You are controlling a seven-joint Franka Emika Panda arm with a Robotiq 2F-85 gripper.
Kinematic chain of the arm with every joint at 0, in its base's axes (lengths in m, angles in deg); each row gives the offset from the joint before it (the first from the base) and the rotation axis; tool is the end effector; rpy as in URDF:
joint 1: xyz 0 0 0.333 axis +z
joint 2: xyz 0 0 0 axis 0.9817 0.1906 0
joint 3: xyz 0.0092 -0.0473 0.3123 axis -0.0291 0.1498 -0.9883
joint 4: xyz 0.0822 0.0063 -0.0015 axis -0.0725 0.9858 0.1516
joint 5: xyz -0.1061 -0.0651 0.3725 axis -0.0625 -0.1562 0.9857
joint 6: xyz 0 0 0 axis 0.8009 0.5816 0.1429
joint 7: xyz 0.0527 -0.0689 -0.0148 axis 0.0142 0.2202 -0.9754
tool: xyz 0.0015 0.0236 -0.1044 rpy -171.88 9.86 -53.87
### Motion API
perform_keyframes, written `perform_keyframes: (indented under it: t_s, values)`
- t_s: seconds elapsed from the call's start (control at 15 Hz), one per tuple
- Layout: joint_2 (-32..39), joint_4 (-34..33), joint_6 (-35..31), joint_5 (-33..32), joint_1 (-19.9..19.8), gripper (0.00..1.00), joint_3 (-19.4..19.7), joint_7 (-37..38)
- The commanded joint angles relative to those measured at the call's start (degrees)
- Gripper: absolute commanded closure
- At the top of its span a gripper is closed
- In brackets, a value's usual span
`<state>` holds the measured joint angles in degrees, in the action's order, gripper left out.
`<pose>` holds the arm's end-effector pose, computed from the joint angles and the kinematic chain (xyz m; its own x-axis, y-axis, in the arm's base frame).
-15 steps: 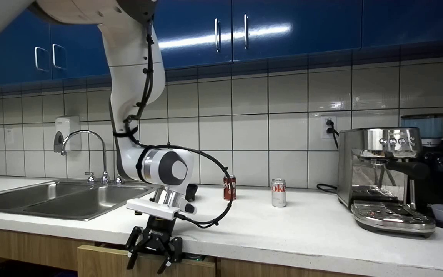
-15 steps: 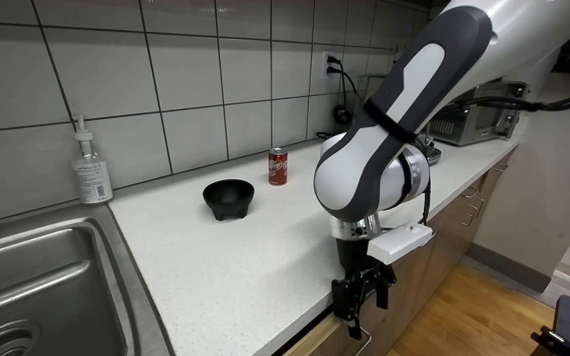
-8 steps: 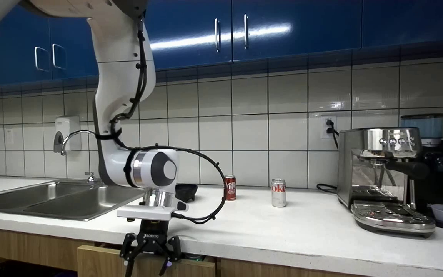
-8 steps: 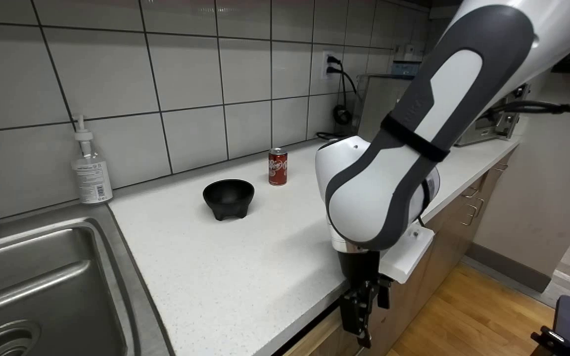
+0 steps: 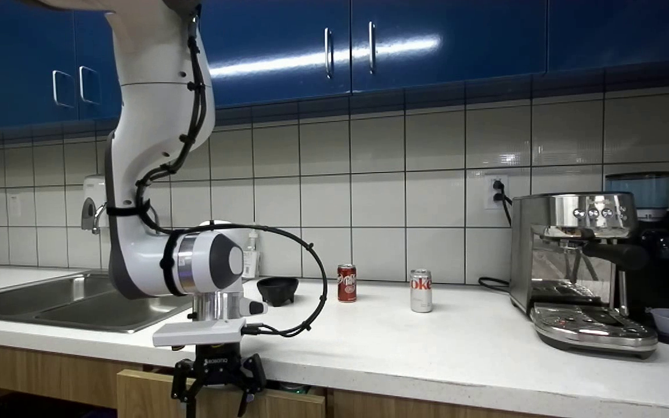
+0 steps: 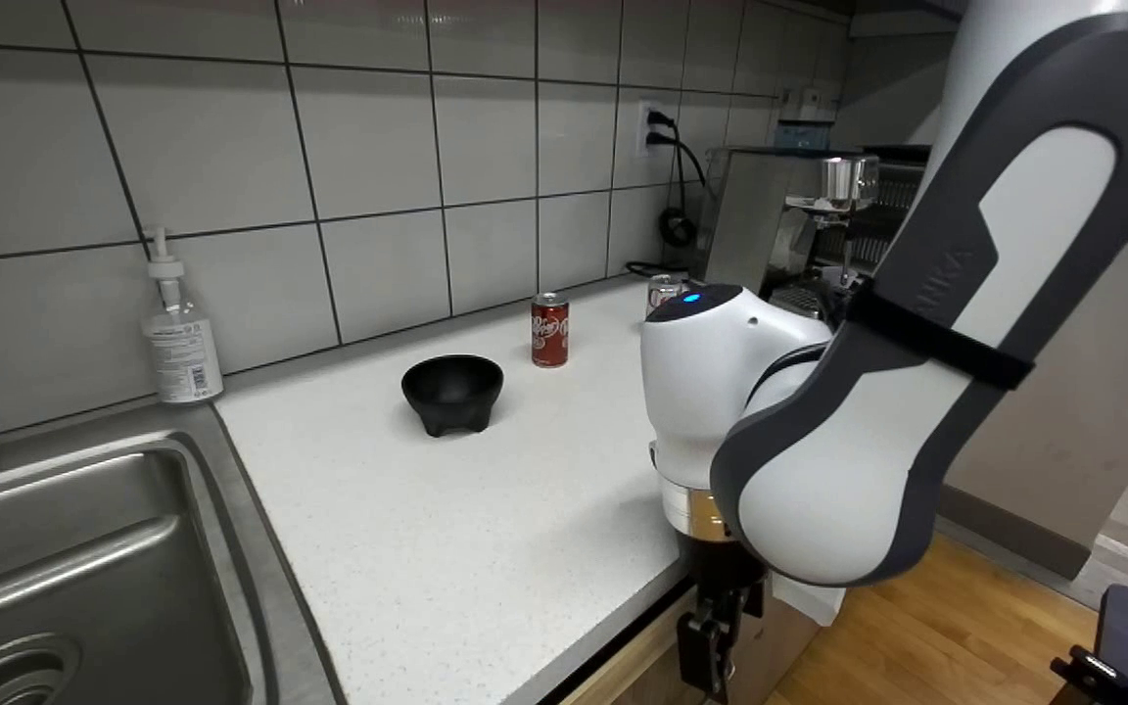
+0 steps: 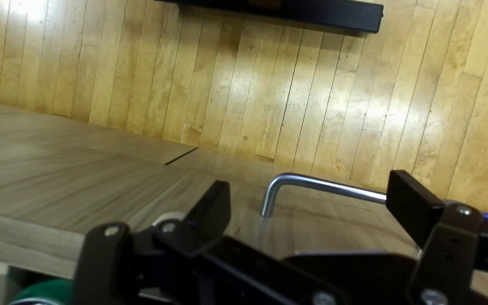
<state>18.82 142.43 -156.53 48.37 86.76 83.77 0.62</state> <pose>0.4573 0.0623 0.1020 0.9470 0.2297 -0.2246 0.2472 -0.9675 0.0529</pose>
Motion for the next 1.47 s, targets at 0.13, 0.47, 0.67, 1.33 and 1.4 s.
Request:
perform_keyframes:
  t_s: [0.13, 0.47, 0.67, 1.33, 1.4]
  values:
    - [-1.5, 1.8, -8.5, -2.6, 2.6, 0.0, 2.7, 4.4]
    - [-1.1, 1.8, -11.8, -5.0, 6.9, 0.0, 7.2, 9.7]
    - [-0.5, 1.4, -12.5, -5.5, 8.9, 0.0, 9.0, 11.9]
    - [1.2, -1.2, -12.7, -5.4, 10.4, 0.0, 10.7, 13.9]
    - [1.5, -1.5, -12.7, -5.5, 10.5, 0.0, 10.7, 14.0]
